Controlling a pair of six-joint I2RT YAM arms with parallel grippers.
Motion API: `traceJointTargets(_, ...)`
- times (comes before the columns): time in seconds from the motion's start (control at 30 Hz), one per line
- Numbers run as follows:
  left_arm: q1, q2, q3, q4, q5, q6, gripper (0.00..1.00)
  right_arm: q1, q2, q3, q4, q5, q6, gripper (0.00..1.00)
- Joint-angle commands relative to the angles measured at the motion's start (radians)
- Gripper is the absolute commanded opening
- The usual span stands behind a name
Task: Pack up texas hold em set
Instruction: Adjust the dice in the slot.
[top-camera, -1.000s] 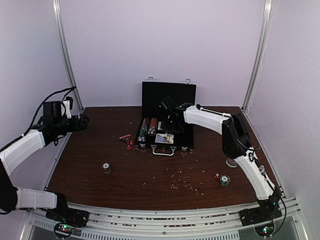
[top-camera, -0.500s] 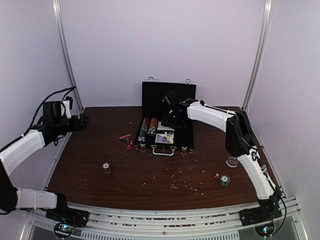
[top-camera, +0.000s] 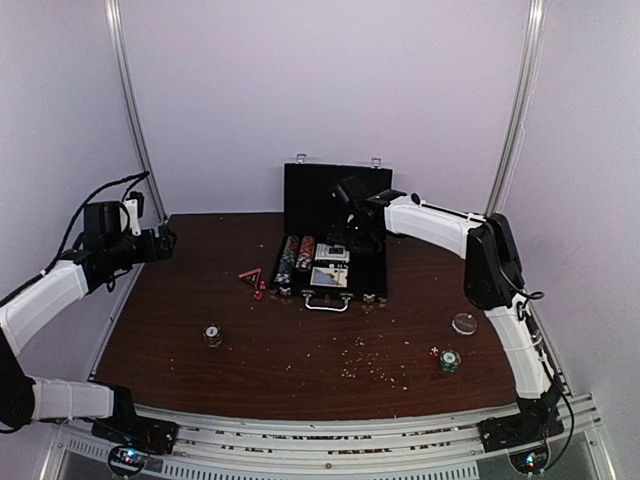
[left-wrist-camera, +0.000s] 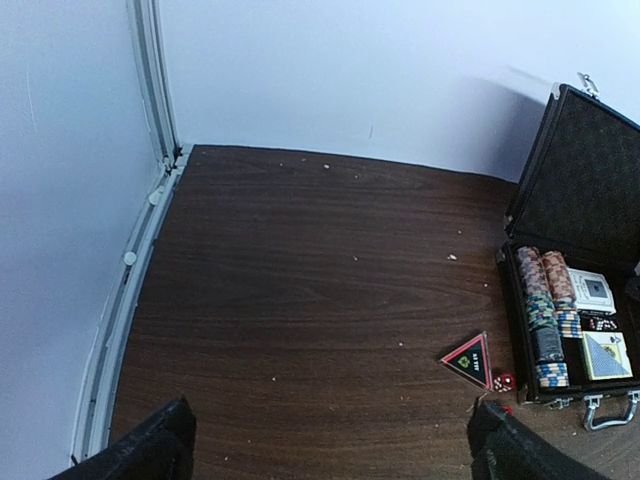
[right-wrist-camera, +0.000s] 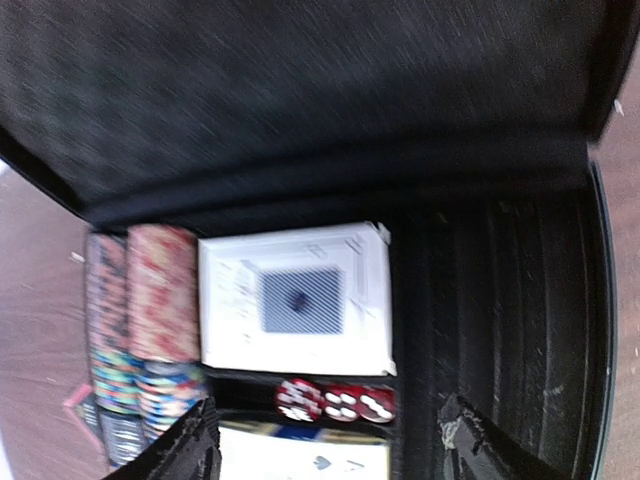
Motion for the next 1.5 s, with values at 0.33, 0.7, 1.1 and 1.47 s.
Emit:
traceJointTargets(0.33,-0.004,-0.034,-0.013,0.014,-0.004,-0.004,0.98,0.008,0.056,-0.029,-0.061,-0.031,0.011,0.85)
traceJointTargets(0.7,-0.006,-0.038,-0.013,0.009,-0.002,-0.006,0.98,0.008,0.122,0.008,-0.061,-0.055,0.017,0.88)
traceJointTargets(1.1,-0.006,-0.036,-0.013,0.008,-0.003,-0.006,0.98,0.002,0.154,0.032,-0.119,-0.004,0.046,0.87)
traceJointTargets(1.47,-0.005,-0.034,-0.015,0.008,-0.005,-0.008,0.98,-0.005,0.148,0.024,-0.142,0.016,0.06,0.72)
